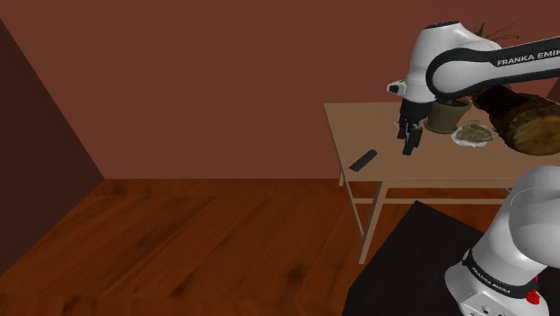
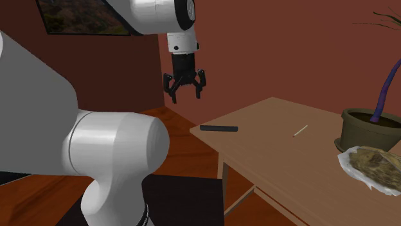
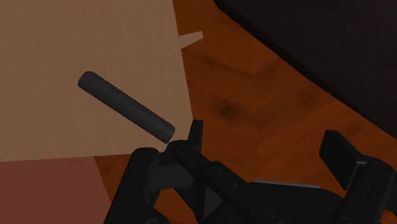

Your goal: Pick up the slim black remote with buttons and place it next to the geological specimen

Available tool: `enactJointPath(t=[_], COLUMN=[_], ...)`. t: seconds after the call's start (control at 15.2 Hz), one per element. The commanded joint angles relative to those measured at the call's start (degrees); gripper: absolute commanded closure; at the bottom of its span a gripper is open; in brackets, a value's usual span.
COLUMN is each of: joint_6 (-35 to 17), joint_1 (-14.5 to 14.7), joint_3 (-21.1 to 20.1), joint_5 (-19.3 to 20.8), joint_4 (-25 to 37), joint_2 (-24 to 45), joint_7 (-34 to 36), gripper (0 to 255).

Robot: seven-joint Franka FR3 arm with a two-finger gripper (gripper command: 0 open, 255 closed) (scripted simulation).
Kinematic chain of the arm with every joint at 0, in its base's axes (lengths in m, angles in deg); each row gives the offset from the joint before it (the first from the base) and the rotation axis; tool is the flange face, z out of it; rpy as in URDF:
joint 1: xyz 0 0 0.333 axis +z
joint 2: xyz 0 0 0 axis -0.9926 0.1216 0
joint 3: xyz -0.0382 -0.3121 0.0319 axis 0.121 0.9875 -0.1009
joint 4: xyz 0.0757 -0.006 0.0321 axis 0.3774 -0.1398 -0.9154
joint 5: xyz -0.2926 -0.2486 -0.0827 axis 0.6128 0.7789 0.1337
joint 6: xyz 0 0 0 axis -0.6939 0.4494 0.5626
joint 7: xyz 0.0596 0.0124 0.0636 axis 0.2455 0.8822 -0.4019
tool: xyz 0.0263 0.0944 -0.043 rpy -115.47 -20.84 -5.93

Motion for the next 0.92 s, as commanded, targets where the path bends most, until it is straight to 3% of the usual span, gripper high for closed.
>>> enactJointPath(t=[0.0, 0.26, 0.46, 0.66, 0.86], joint_6=[-4.42, -12.70, -18.80, -24.51, -29.32], joint_1=[0.80, 3.56, 6.84, 11.16, 16.03], joint_3=[3.72, 11.04, 16.63, 22.22, 27.32], joint_5=[2.02, 4.00, 3.24, -0.49, -8.56], joint_4=[-0.34, 0.96, 3.13, 6.13, 9.89], joint_2=[3.00, 10.69, 17.69, 25.63, 34.73], joint_7=[-6.80, -19.65, -29.99, -41.69, -55.79], gripper=[0, 0, 0, 0, 0])
